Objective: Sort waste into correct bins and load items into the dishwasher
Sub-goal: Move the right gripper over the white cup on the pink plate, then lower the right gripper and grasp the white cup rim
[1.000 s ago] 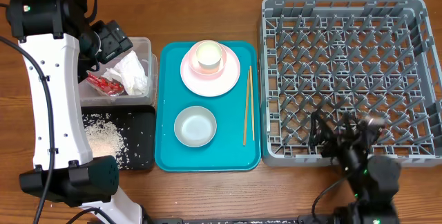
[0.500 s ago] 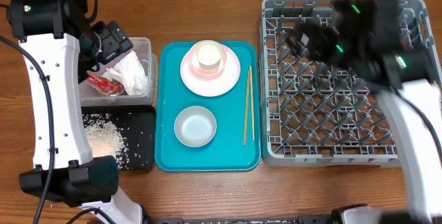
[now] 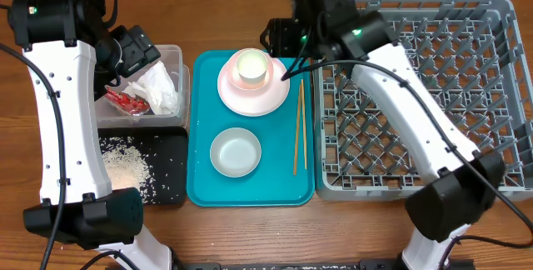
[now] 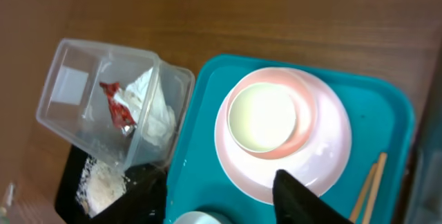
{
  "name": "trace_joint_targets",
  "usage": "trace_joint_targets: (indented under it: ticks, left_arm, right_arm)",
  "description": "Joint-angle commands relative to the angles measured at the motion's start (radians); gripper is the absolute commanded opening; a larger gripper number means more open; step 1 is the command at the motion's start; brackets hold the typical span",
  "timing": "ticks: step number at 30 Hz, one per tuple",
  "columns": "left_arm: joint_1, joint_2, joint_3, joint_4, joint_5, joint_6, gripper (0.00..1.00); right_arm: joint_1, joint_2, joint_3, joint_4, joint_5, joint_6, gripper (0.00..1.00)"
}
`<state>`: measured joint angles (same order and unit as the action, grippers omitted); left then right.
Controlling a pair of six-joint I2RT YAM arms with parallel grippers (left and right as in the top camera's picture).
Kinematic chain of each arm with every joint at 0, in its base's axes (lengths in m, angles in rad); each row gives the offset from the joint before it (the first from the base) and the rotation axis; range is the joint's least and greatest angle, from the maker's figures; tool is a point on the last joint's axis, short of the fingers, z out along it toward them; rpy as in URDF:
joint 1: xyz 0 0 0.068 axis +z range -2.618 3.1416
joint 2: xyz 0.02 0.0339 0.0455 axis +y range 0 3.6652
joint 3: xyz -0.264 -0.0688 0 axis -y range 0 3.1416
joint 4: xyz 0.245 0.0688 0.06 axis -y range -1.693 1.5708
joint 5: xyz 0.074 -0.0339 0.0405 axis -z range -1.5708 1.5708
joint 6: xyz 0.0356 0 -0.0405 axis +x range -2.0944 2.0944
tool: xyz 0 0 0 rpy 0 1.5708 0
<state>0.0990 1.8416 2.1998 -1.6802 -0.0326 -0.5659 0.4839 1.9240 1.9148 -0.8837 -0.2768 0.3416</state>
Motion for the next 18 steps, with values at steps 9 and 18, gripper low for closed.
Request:
trace_joint_targets:
  ticks: [9,18]
  left_arm:
    - [-0.001,-0.009,0.002,-0.002,0.003,0.012,1.00]
    - [-0.001,-0.009,0.002,-0.002,0.003,0.012,1.00]
  right_arm:
    - [0.203,0.195,0.027,0.035,0.326,-0.157,0.42]
    - [0.232,0.244,0.025,0.198,0.389,-0.246,0.31]
